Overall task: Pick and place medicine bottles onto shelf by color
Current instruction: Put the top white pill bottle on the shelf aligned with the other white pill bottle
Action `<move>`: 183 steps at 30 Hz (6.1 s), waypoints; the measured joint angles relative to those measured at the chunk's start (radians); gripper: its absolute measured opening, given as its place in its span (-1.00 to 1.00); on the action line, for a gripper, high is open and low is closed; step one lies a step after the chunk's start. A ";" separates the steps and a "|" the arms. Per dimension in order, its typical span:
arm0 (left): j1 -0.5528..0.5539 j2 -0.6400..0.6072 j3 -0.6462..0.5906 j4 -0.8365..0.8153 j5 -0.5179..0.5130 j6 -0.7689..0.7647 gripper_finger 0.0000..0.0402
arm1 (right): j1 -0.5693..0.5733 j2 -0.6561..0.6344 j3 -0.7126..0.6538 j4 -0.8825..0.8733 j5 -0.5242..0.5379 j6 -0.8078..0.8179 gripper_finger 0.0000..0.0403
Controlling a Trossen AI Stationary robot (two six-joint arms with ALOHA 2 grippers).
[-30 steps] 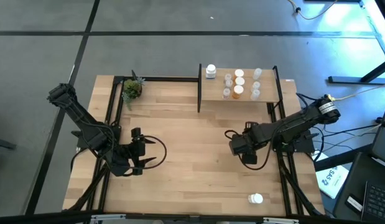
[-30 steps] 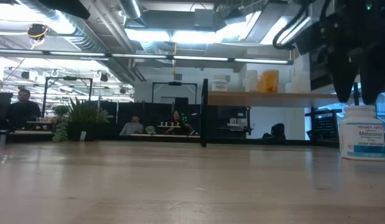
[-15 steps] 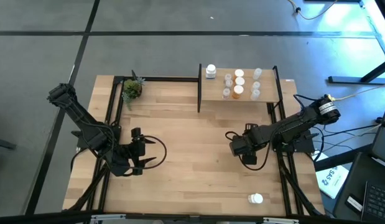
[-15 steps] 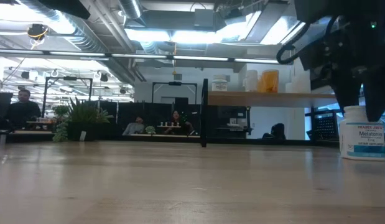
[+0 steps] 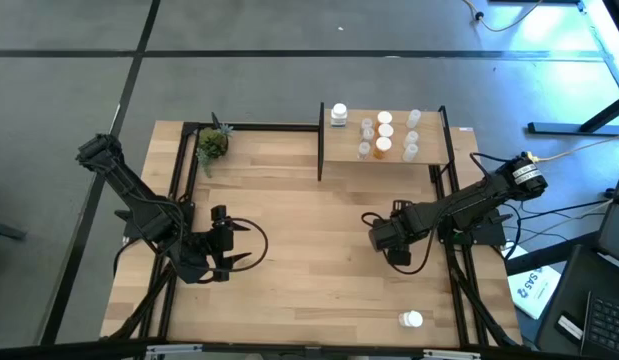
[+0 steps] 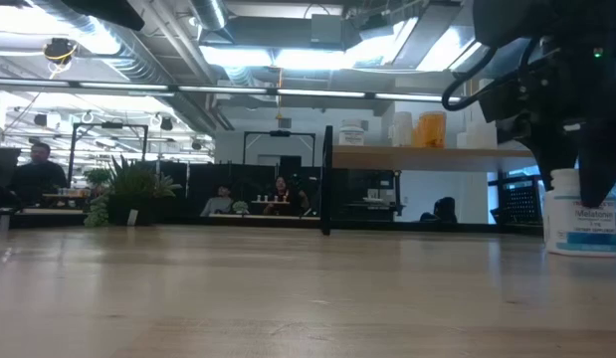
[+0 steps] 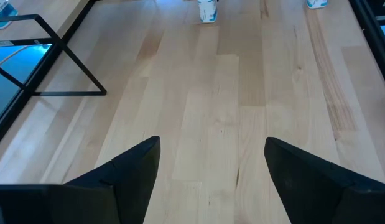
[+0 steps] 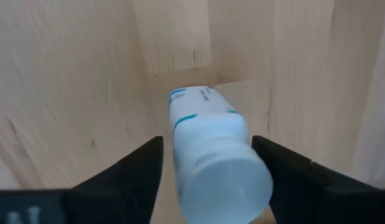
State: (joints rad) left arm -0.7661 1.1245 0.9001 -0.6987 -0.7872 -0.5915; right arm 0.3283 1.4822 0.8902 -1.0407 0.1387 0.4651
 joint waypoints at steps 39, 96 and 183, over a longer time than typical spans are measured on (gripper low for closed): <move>0.000 0.000 0.000 0.000 0.000 0.000 0.41 | -0.154 0.042 0.612 -0.139 0.079 -0.062 -0.12; 0.000 0.000 0.000 0.000 0.000 0.000 0.41 | -0.726 0.532 1.378 -0.399 -0.002 -0.697 -0.11; 0.049 0.000 0.000 0.011 -0.090 -0.006 0.41 | -0.588 0.536 1.460 -0.531 0.017 -0.728 -0.46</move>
State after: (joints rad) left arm -0.7174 1.1248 0.9001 -0.6872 -0.8776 -0.5973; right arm -0.2598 2.0178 2.3501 -1.5714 0.1554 -0.2629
